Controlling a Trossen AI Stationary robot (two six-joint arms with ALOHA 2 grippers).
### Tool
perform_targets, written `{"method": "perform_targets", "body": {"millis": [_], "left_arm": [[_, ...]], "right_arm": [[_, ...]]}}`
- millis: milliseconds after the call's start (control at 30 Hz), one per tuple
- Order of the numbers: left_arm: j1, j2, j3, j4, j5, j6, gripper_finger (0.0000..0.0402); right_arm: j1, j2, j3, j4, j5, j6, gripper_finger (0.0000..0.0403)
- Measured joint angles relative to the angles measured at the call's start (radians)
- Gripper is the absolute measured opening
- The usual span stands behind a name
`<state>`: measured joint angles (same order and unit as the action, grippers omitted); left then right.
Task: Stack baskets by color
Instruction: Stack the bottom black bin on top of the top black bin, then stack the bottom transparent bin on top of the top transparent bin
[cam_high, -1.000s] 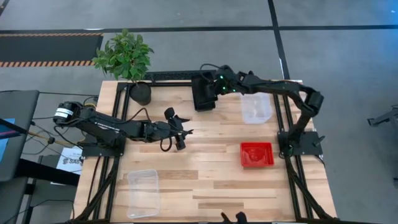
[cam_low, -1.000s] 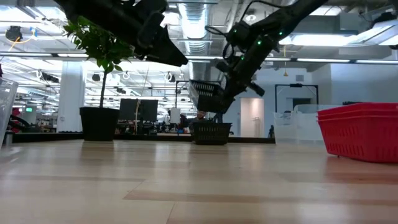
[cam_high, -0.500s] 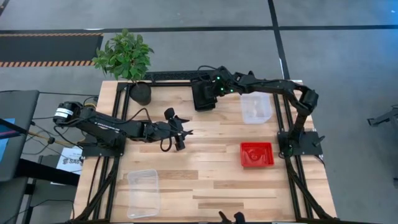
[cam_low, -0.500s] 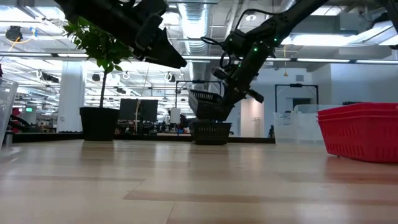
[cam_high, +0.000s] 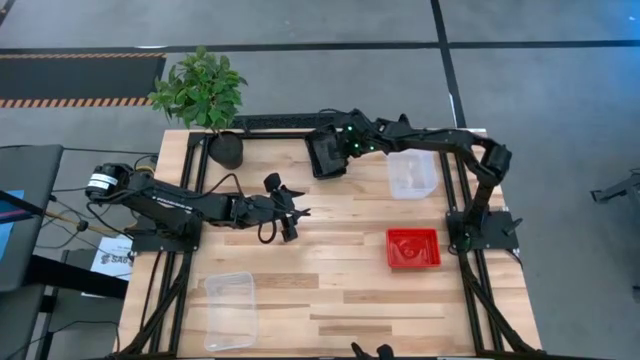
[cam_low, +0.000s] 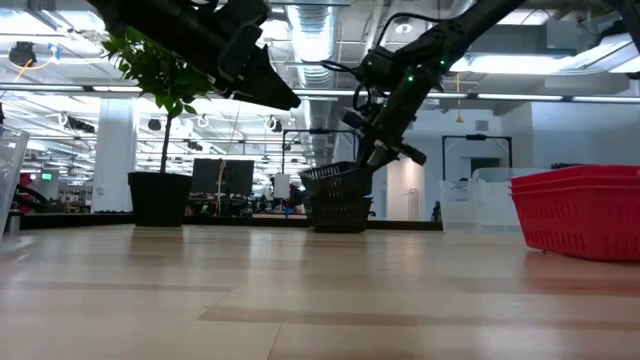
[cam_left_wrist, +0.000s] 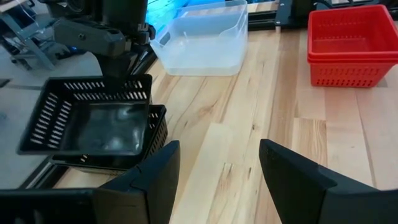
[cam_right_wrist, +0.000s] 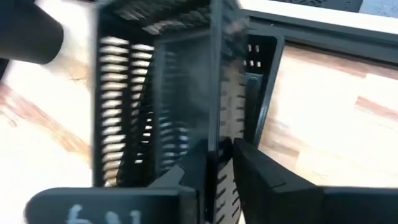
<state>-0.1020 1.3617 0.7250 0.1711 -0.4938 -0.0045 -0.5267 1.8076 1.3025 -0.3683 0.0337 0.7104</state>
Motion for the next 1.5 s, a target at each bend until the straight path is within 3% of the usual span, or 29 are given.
{"method": "perform_targets", "body": {"millis": [267,533,767,1033,1167,1367,1500], "left_arm": [[0.000,0.000,0.000,0.000,0.001,-0.008,0.0209],[0.000,0.000,0.000,-0.001,0.002,-0.008,0.0209],[0.015,0.000,0.001,0.004,0.103,-0.029,0.0209],[0.163,0.103,0.086,-0.012,0.282,-0.219,0.0209],[0.179,0.172,0.170,-0.092,0.256,-0.231,0.0209],[0.205,0.259,0.340,-0.357,0.194,-0.258,0.0208],[0.201,0.276,0.381,-0.435,0.177,-0.228,0.0208]], "right_arm": [[0.011,0.000,0.000,-0.003,0.040,0.060,0.0172],[0.006,-0.027,0.000,-0.007,0.040,0.016,0.0250],[0.018,-0.148,0.000,-0.123,0.040,-0.143,0.0255],[0.053,-0.335,0.000,-0.257,0.050,-0.223,0.0255],[0.105,-0.437,0.000,-0.326,0.118,-0.244,0.0255],[0.196,-0.536,-0.001,-0.422,0.250,-0.250,0.0255],[0.251,-0.571,-0.009,-0.512,0.291,-0.247,0.0255]]}}
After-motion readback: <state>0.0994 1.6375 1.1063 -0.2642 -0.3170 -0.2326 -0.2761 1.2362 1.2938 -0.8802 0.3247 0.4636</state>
